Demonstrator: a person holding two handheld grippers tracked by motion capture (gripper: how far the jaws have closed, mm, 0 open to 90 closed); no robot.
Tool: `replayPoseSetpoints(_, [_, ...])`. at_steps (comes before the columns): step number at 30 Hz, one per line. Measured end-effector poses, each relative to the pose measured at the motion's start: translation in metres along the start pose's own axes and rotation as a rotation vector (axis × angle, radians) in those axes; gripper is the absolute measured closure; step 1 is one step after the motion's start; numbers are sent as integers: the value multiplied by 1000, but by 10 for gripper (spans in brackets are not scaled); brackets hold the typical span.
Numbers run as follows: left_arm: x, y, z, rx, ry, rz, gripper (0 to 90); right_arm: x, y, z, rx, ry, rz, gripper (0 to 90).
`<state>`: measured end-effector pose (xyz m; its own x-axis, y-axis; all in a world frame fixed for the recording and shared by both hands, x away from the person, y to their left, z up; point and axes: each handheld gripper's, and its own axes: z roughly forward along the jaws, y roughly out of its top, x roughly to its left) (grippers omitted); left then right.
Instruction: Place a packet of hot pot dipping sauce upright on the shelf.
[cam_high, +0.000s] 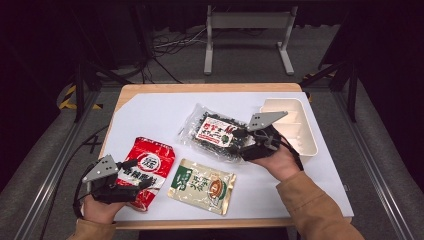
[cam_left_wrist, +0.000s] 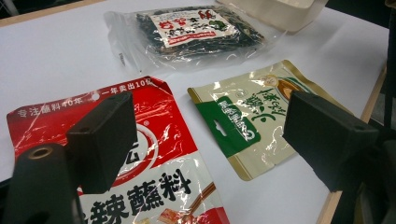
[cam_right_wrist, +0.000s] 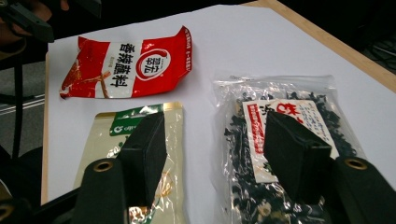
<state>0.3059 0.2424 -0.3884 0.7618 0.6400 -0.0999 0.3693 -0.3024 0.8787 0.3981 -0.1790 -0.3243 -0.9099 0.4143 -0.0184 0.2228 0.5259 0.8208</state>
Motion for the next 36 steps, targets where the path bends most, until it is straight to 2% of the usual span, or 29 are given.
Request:
replayPoseSetpoints(1, [0,-1,0,-2,-5,-3,176,-2,5,7,6,17,3,389])
replayPoseSetpoints(10, [2,-3,2,5,-17,-7,176,-11,20,32,5,82,19,381])
replayPoseSetpoints(17, [2,-4,5,15,-32,-7,176,-11,29,65,60,140,5,355])
replayPoseSetpoints(20, [1,-4,5,16,-34,-6,176,-8,32,80,90,169,-14,309])
replayPoseSetpoints(24, [2,-4,5,11,-30,0,176,-5,33,93,102,176,-39,243])
replayPoseSetpoints(27, [2,-4,4,15,-28,-3,176,-3,34,100,114,181,-41,217])
replayPoseSetpoints(29, [3,-5,4,16,-24,-10,176,-3,35,102,119,181,-42,212])
replayPoseSetpoints(31, [4,-5,2,11,-16,-17,176,-2,35,111,151,198,-31,216])
replayPoseSetpoints(36, [5,-7,-1,9,-8,-16,176,0,34,118,166,212,-42,230])
